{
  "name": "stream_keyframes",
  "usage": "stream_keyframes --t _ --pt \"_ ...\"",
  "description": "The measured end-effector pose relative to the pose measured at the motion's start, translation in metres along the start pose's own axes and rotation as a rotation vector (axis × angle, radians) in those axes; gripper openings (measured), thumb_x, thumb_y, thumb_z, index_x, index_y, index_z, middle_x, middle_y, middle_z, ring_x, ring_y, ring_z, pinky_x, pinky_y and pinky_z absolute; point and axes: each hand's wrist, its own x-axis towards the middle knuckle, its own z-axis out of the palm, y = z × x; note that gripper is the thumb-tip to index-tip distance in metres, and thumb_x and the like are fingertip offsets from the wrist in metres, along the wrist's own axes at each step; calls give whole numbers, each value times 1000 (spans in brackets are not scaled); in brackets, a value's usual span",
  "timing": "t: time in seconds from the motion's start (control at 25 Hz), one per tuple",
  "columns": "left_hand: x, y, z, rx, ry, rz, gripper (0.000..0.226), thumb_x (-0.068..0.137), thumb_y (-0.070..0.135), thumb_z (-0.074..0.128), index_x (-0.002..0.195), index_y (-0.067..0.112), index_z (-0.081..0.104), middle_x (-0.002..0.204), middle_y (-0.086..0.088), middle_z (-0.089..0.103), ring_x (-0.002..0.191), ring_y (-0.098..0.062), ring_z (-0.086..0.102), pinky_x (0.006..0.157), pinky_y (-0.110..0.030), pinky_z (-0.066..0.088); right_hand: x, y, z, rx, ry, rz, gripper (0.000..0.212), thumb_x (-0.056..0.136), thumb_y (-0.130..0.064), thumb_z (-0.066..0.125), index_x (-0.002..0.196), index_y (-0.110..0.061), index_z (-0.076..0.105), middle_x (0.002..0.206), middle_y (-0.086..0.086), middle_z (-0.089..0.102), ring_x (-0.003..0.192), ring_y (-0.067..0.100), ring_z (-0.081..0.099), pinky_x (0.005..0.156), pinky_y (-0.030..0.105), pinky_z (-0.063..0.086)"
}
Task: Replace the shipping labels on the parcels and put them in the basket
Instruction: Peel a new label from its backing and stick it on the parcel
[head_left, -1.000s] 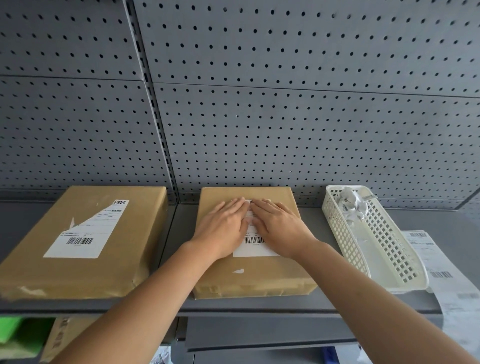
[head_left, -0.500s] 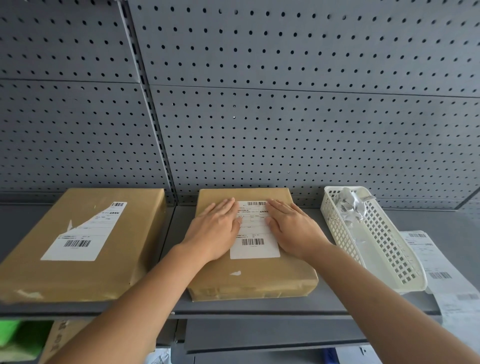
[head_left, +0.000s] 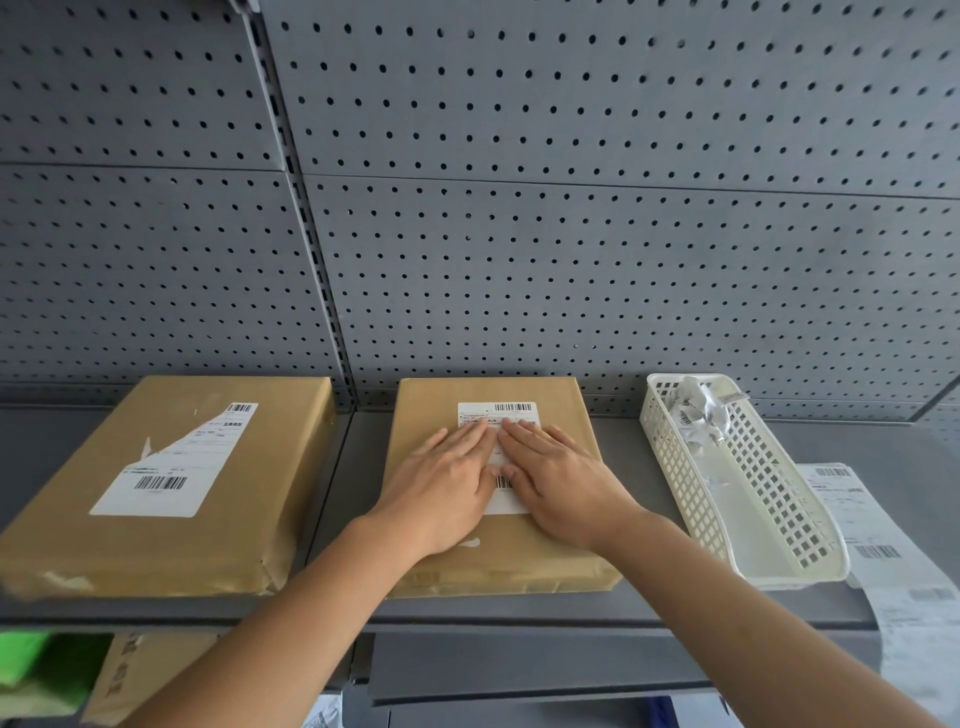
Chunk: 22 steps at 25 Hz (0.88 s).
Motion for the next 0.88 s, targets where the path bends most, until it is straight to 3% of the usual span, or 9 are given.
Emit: stream_keyframes --t 0.44,0.6,0.88 --pt "-13 -10 -4 9 -32 -95 59 110 40 16 163 18 6 171 3 1 156 -6 0 127 -28 -2 -21 24 -9 46 9 115 75 92 -54 2 153 -22 32 162 -6 27 150 8 19 123 30 7" --pt "-19 1 -5 -25 -18 -58 59 110 41 16 163 18 7 171 4 1 156 -5 -1 128 -30 0 -27 11 -14 68 11 60 57 104 -45 20 154 -21 31 162 -6 26 150 8 19 123 26 4" --pt "-35 18 -2 -20 -17 3 58 110 37 20 163 17 9 171 4 2 155 -3 0 127 -29 -1 -39 -19 -7 55 13 -67 58 104 -48 20 155 -21 29 161 -6 27 150 8 20 121 24 4"
